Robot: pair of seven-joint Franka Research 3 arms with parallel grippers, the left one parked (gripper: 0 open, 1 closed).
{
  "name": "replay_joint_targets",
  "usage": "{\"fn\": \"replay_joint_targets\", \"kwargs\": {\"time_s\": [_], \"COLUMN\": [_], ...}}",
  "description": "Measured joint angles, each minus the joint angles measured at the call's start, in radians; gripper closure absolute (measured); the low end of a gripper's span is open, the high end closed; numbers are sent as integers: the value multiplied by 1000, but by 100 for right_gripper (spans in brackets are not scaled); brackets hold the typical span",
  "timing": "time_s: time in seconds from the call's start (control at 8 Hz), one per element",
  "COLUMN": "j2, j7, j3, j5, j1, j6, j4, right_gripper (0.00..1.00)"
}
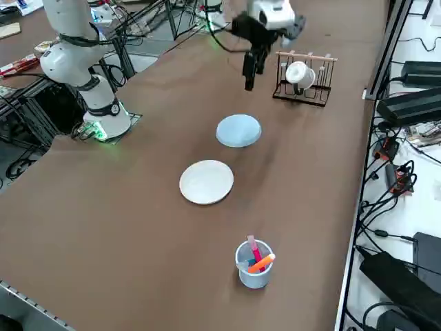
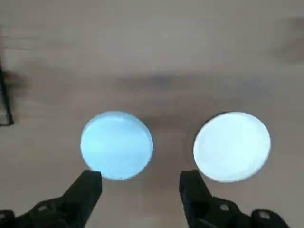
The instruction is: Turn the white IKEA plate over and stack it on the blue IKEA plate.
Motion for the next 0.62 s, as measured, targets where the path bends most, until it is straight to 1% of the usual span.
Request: {"fn": "replay_joint_targets", "kwargs": {"time_s": [0.25,0.38,0.62], "j2": [-55,-87,-97], "j7": [6,2,-39], "j3": [-7,-11,-15], "j5": [-17,-22,-24], "j1": [-16,-48,-110], "j6": [248,410,631], "j4": [-267,-428,-617], "right_gripper": [0,0,0]}}
